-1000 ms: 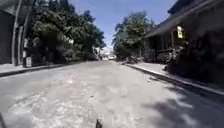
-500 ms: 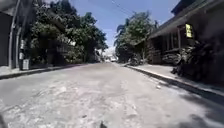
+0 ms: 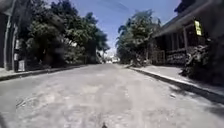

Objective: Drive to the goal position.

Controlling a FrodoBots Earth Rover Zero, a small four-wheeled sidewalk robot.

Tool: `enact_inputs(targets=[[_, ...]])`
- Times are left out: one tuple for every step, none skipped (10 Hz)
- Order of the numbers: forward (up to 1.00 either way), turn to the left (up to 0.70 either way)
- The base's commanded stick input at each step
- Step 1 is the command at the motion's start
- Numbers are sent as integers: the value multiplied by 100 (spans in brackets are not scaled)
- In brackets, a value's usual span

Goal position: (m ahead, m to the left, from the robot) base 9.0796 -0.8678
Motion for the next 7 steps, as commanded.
enact_inputs(targets=[[100, 0], [100, 0], [100, 0], [100, 0], [100, 0], [100, 0], [100, 0]])
